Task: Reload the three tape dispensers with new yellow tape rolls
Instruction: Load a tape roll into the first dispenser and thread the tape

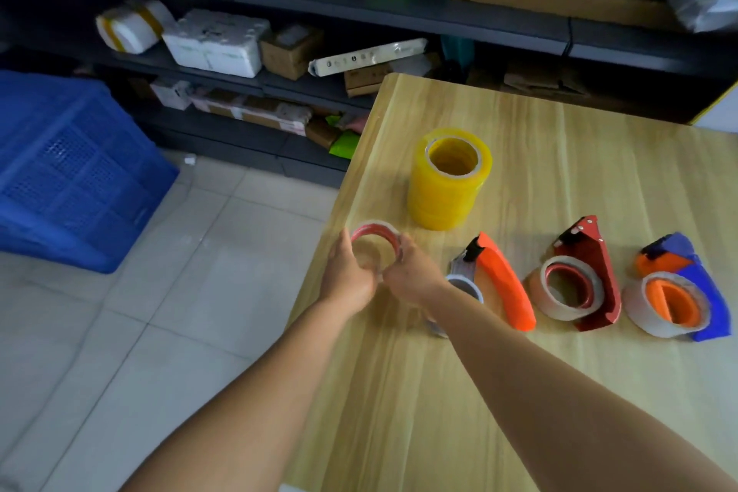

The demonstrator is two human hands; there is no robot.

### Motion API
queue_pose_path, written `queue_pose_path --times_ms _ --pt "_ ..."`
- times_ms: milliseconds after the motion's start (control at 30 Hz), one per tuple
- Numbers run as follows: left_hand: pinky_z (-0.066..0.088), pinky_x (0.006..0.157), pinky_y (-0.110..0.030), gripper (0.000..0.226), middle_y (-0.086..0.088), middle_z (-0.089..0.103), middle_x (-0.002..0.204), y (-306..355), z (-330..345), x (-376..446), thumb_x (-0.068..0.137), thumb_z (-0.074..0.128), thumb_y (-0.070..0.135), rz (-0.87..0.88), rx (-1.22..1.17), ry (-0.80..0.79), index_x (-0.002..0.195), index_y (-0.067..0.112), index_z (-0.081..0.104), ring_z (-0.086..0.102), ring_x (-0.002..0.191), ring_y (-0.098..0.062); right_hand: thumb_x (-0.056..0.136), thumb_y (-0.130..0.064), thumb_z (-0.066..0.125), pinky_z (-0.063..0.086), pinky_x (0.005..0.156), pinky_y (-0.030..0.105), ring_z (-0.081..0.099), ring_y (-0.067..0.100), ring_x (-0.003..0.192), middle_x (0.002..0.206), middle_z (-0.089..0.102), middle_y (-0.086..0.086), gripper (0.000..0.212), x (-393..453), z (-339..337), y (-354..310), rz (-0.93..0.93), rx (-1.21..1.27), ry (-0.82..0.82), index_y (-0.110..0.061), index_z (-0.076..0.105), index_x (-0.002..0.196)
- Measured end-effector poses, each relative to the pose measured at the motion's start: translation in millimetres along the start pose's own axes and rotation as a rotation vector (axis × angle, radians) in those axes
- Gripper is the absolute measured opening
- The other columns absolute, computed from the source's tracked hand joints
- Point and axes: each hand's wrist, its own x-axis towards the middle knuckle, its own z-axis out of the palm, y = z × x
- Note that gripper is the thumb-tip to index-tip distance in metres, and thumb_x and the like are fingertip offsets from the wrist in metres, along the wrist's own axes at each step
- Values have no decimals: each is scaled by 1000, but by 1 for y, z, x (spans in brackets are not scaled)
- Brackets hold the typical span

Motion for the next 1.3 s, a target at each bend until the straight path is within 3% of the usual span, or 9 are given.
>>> queue_pose_path --times_ms 300,400,533,600,667,867,967,1167,1300 --pt "42 104 -41 77 -4 22 158 -4 10 12 90 55 22 -31 123 -64 152 23 11 41 134 -28 90 -23 63 44 104 39 50 27 125 141 49 7 66 14 -1 9 1 -50 -47 -16 30 146" --pt "38 107 -39 81 -2 13 161 -3 8 12 92 55 25 -27 168 -75 153 21 3 35 139 -27 89 -23 64 42 104 35 48 26 128 144 46 7 66 14 -5 8 -10 -51 -43 -14 30 145" --pt "31 110 -37 80 -2 9 162 9 1 11 95 52 27 56 241 -35 154 18 -1 27 143 -25 95 -24 56 34 106 31 35 25 139 157 27 7 73 9 -21 5 -64 -90 -20 -8 14 152" --pt "31 110 -38 77 -1 12 161 23 -3 11 95 51 28 128 236 -14 154 19 1 29 142 -25 97 -25 52 29 113 31 24 22 146 162 15 5 76 6 -32 3 -109 -111 43 -10 5 154" --pt "33 110 -38 75 2 12 161 39 -5 14 96 50 29 193 218 -9 154 21 4 34 140 -23 97 -26 51 24 114 29 21 21 147 162 14 5 75 3 -43 1 -157 -129 134 -10 6 155" --pt "22 115 -35 79 0 11 162 90 -4 30 94 54 34 344 188 -29 154 21 5 19 147 -20 90 -19 58 39 100 33 46 25 128 143 37 10 59 12 -82 0 -226 -39 451 -11 34 144" --pt "25 114 -36 85 0 12 161 110 2 40 91 59 39 344 184 -52 154 22 4 21 146 -20 87 -17 60 38 102 33 44 27 126 136 38 10 59 24 -99 1 -225 -15 532 -11 38 141" --pt "34 109 -40 104 -2 15 161 125 12 61 82 73 33 242 155 -88 154 20 -1 29 143 -25 83 -22 69 26 114 35 19 27 144 157 14 7 95 49 -121 8 -138 -58 337 -18 6 155" --pt "40 106 -42 104 0 28 156 123 15 69 78 76 30 220 101 -95 153 26 4 39 137 -23 83 -25 73 30 108 27 24 21 145 162 5 3 104 60 -126 10 -103 -59 258 -14 -2 155"
